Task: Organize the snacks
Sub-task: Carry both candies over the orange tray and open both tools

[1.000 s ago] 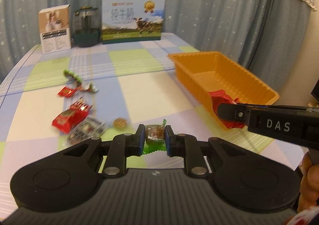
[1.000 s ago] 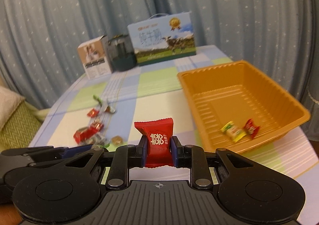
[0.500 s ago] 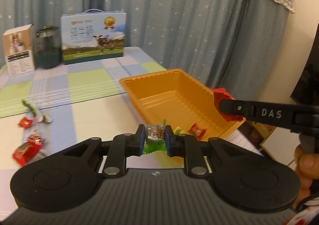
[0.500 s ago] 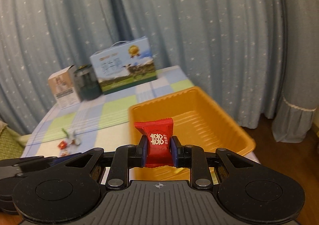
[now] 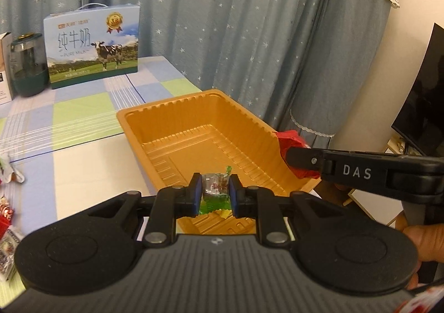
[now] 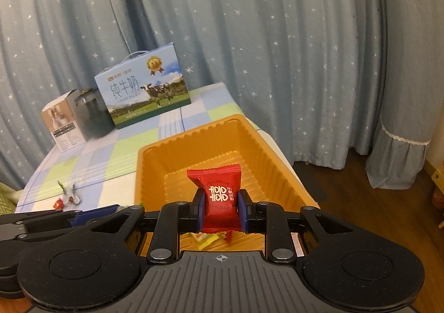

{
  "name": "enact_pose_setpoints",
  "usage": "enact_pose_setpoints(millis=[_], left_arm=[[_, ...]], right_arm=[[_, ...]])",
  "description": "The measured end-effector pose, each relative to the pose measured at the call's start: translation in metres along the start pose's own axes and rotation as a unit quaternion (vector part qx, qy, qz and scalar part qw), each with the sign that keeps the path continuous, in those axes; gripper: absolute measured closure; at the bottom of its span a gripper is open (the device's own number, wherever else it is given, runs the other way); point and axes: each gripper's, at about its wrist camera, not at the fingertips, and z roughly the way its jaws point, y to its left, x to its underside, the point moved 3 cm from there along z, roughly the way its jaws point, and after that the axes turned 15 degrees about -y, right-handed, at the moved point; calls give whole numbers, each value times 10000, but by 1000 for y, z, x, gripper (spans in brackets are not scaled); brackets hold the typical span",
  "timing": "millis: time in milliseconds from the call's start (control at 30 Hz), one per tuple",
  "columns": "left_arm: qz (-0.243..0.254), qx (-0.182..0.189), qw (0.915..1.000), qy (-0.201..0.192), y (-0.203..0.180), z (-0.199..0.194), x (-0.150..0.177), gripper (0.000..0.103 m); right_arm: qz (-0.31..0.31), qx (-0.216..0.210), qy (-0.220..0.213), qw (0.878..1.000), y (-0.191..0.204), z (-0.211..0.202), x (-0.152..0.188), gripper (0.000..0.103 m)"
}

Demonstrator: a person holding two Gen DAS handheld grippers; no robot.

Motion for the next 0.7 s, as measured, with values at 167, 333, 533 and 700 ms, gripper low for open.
enact_pose_setpoints(millis=[167, 333, 533, 700], left_arm=[[-4, 19, 10000, 60, -3, 13, 4, 85], [-77, -1, 9999, 77, -1, 24, 7, 84], [47, -100, 9999, 93, 4, 21, 11, 80], [20, -153, 9998, 87, 10, 12, 13, 78]], right_arm=[[7, 46, 24, 10000, -5, 4, -1, 78], [5, 59, 30, 10000, -5, 6, -2, 78], [3, 68, 36, 10000, -7, 9, -4, 78], [18, 56, 53, 10000, -6, 9, -3, 78]])
